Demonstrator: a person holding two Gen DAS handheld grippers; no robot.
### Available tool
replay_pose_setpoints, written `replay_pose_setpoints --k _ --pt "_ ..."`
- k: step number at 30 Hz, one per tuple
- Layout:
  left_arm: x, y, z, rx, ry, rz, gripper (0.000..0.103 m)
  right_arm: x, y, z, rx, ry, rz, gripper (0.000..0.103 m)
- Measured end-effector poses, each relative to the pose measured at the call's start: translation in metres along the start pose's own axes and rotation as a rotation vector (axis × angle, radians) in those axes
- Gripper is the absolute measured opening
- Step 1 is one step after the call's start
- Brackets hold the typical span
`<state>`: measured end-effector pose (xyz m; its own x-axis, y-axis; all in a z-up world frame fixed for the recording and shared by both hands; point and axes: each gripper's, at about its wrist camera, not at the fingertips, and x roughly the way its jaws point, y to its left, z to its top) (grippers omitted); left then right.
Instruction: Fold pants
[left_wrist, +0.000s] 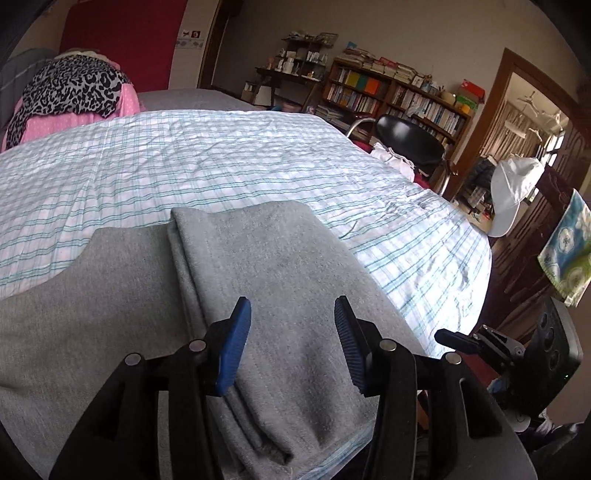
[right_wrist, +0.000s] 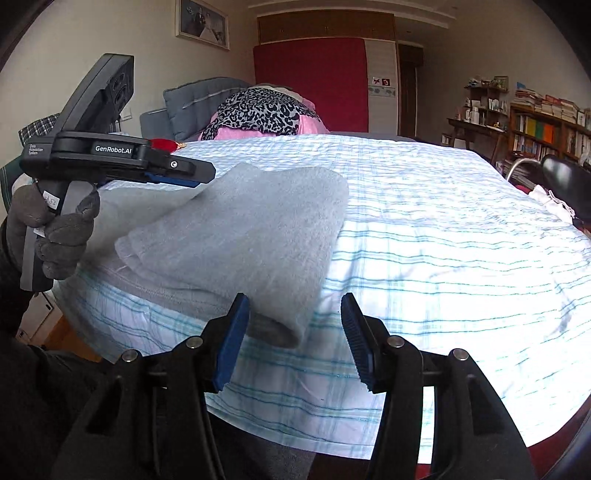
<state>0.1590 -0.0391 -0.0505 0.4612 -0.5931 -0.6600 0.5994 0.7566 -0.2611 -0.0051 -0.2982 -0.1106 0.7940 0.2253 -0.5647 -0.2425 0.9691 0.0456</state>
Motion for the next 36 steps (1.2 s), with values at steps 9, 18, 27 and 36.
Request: replay_pose_setpoints --k 9,18,27,36 --pt "0.039 0.010 -0.030 -0.065 0.084 0.017 0.047 0.026 -0.009 -0.003 0.065 0.032 -0.055 0.054" --pt "0.033 0.014 -0.051 -0.022 0.030 0.027 0.039 -0.002 -0.024 0.006 0.003 0.025 0.049 0.060" --pt "0.027 0.014 -0.053 -0.052 0.020 0.031 0.039 0.014 -0.039 0.102 0.100 -0.058 0.200 0.062" --pt "0.023 0.017 -0.057 -0.068 0.012 0.014 0.039 0.135 0.013 0.180 0.043 0.194 0.220 0.062"
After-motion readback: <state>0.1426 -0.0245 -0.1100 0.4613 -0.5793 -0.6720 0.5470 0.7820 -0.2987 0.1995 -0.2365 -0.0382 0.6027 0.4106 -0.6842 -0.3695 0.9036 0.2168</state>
